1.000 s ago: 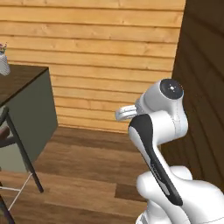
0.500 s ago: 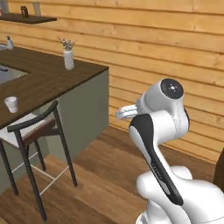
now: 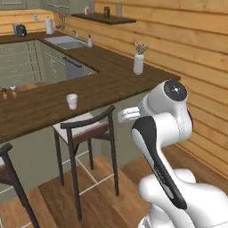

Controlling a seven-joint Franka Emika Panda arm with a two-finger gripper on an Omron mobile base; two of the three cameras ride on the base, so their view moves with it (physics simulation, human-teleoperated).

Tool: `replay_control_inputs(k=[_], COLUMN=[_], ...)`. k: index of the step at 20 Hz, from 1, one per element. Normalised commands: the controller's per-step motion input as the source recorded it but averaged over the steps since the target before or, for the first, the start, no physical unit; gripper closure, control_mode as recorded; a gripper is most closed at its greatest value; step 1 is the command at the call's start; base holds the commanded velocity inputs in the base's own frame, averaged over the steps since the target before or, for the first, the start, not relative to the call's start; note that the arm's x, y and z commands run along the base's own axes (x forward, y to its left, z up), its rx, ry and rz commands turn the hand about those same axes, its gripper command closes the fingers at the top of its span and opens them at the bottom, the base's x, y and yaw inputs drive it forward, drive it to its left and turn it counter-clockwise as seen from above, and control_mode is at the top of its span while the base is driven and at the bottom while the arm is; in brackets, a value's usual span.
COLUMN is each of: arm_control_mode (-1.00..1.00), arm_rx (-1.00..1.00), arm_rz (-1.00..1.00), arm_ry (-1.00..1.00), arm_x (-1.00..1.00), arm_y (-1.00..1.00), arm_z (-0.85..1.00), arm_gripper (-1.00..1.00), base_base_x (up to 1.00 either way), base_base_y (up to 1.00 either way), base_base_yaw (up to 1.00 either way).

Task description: Take a straw from the drawer in front and place it inside the glass cup on the dining counter.

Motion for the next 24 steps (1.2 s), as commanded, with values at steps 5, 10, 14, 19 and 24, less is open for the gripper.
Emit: replay_control_inputs(k=[5, 10, 14, 19, 24], arm_control_mode=[1.0, 1.0, 1.0, 1.0, 1.0], arm_rx=[0.0, 0.0, 0.0, 0.0, 0.0], arm_rz=[0.0, 0.0, 0.0, 0.0, 0.0], arm_ry=[0.0, 0.0, 0.0, 0.0, 0.0], arm_x=[0.0, 0.0, 0.0, 0.0, 0.0], arm_y=[0.0, 0.0, 0.0, 0.0, 0.0], arm_z=[0.0, 0.0, 0.0, 0.0, 0.0], arm_gripper=[1.0, 1.0, 1.0, 1.0, 1.0], base_base_x=[0.9, 0.81, 0.81, 0.86, 0.98], base_base_y=[0.0, -0.1, -0.31, -0.35, -0.23], base_base_yaw=[0.59, 0.27, 0.03, 0.0, 0.05])
